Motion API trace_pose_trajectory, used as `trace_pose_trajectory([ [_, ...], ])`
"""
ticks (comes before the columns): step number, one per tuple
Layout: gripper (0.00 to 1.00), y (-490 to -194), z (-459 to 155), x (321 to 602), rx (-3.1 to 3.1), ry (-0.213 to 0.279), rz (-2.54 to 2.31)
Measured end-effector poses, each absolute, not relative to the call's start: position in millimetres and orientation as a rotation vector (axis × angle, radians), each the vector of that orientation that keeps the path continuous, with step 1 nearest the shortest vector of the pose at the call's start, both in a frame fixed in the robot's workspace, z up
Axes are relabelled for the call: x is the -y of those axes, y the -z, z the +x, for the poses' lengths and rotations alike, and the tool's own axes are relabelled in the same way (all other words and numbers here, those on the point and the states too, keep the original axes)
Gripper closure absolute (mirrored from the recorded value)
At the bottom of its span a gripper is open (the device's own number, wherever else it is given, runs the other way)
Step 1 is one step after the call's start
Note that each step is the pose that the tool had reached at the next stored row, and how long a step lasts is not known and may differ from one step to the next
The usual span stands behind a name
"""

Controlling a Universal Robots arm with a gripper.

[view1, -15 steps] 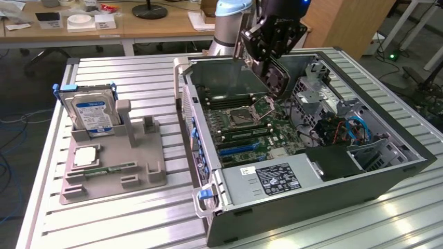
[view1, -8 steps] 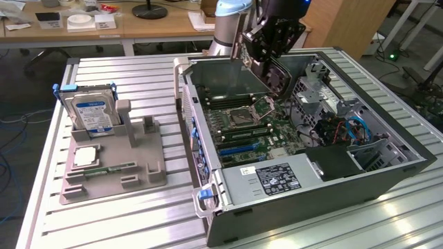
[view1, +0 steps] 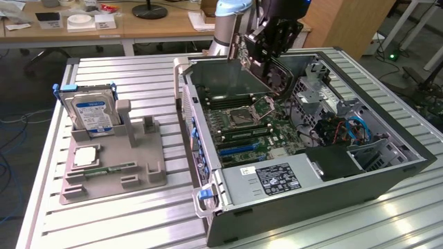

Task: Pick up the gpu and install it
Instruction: 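Insert the gpu into the slot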

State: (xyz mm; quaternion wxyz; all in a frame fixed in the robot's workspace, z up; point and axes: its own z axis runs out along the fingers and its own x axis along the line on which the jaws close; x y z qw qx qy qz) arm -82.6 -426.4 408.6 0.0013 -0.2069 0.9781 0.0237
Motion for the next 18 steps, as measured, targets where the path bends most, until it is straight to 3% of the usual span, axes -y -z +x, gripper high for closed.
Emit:
trace_pose_trajectory([
  [18, 0.72, -407.8, -82.6, 427.5, -3.000, -0.074, -0.932],
])
